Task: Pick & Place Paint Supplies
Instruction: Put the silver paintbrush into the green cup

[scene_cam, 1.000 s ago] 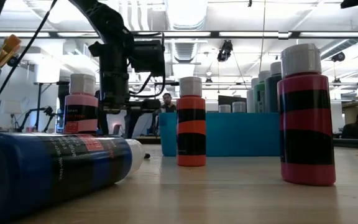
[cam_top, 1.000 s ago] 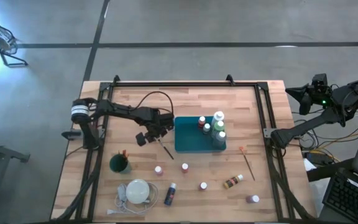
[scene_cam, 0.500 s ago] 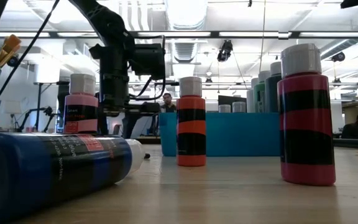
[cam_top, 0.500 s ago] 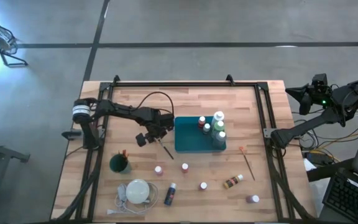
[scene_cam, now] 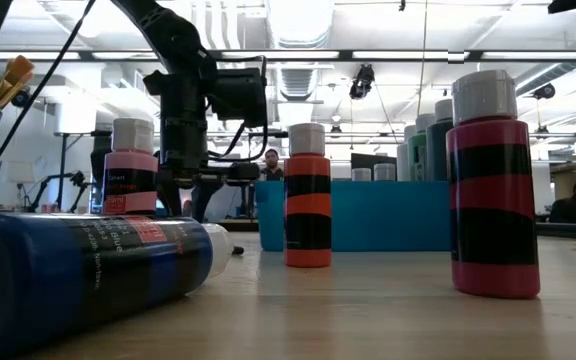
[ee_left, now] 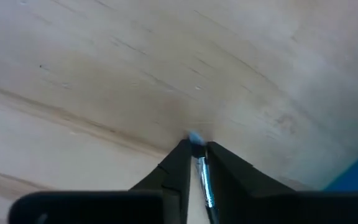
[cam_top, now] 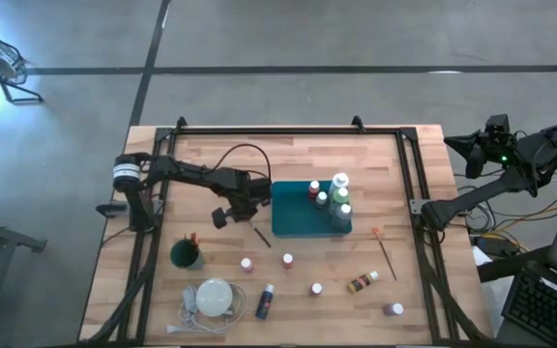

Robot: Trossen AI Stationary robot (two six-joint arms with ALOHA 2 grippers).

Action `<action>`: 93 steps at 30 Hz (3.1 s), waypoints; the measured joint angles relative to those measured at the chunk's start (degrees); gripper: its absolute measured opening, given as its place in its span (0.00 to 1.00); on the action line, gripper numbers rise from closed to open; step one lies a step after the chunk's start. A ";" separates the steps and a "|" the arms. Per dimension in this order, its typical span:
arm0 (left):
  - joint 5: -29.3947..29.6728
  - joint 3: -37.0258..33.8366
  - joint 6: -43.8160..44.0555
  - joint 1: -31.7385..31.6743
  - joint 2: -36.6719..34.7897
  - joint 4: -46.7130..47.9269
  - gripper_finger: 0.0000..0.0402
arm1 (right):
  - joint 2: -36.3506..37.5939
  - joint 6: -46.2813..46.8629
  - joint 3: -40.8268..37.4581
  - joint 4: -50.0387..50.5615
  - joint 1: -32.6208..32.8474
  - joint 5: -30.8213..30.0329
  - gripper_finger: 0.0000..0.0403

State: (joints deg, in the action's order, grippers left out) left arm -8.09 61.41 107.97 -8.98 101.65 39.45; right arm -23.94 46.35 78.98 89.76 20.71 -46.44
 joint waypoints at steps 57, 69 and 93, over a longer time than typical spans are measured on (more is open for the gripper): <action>36.66 3.08 -74.22 25.21 -52.62 -4.86 0.00 | 0.00 0.07 -0.02 0.00 0.00 0.00 0.02; 62.86 2.95 -79.84 52.79 -56.89 -4.80 0.00 | 0.00 0.00 0.00 0.00 0.00 0.00 0.02; 88.43 -4.31 -55.72 82.19 -58.81 12.33 0.00 | 0.02 0.00 -0.02 0.00 0.00 0.00 0.02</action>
State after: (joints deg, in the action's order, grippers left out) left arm 80.34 57.09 52.25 73.21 42.84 51.78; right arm -23.93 46.35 78.96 89.76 20.71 -46.44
